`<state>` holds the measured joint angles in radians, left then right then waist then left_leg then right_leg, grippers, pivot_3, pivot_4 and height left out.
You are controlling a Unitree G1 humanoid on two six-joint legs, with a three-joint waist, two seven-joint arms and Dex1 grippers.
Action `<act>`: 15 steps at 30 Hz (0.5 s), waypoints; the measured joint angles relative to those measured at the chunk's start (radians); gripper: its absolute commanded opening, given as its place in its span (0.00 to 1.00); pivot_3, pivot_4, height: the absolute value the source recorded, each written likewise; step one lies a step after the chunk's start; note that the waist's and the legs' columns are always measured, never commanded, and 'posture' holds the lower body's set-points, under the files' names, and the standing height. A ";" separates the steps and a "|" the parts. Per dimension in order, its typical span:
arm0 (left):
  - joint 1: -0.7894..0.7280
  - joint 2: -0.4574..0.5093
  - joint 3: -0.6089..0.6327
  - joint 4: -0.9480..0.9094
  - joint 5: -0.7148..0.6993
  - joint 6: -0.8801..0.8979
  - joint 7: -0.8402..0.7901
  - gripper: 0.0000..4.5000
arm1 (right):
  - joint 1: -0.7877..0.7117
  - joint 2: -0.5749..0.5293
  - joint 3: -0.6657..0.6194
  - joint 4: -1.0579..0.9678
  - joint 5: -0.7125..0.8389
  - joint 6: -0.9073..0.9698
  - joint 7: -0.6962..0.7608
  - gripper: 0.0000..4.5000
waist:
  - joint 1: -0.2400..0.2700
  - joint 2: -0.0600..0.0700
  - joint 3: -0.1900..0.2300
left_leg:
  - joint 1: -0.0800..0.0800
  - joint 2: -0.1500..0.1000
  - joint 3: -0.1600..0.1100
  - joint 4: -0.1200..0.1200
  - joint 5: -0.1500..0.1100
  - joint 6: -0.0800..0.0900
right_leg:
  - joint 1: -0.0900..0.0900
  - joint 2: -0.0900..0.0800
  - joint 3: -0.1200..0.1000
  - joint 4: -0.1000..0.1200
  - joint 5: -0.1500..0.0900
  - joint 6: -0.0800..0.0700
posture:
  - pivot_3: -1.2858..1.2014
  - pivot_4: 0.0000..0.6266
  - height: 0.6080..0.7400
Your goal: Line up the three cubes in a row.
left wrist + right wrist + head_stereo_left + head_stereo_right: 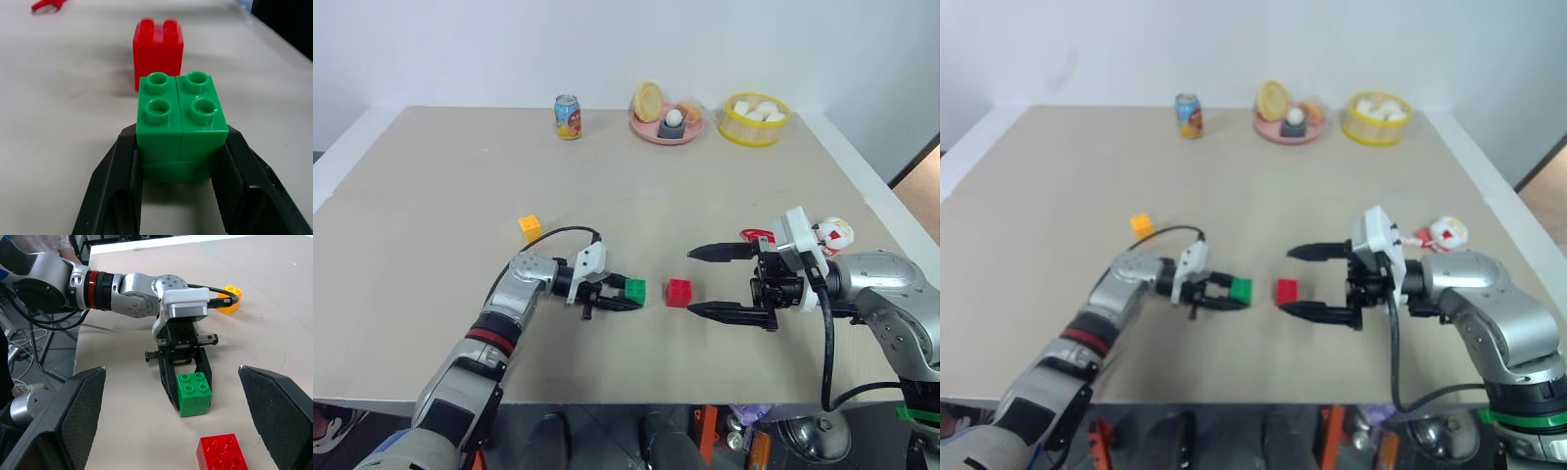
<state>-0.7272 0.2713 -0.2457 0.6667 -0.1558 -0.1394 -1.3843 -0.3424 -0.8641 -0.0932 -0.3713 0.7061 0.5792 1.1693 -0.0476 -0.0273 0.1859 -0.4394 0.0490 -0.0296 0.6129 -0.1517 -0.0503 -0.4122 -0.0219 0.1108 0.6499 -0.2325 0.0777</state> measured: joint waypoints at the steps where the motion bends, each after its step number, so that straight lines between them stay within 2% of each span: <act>1: -0.005 0.005 0.001 0.010 0.001 -0.009 0.001 0.29 | -0.002 0.002 0.000 0.000 -0.001 -0.001 0.000 1.00 | 0.000 0.000 0.000 | 0.000 0.000 0.000 0.000 0.000 0.000 | 0.000 0.000 0.000 0.000 0.000 0.000 | 0.52 0.24 1.00; 15: -0.008 0.019 0.016 0.023 -0.002 -0.010 0.000 0.29 | -0.031 0.017 0.010 0.018 -0.006 -0.009 0.003 1.00 | 0.000 0.000 0.000 | 0.000 0.000 0.000 0.002 0.000 0.000 | 0.001 0.000 0.000 0.000 0.000 0.000 | 0.52 0.24 1.00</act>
<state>-0.7350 0.2902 -0.2301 0.6892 -0.1574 -0.1496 -1.3844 -0.3729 -0.8470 -0.0832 -0.3531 0.7003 0.5700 1.1728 -0.0475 -0.0273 0.1859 -0.4395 0.0490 -0.0300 0.6148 -0.1518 -0.0503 -0.4111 -0.0220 0.1106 0.6499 -0.2323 0.0781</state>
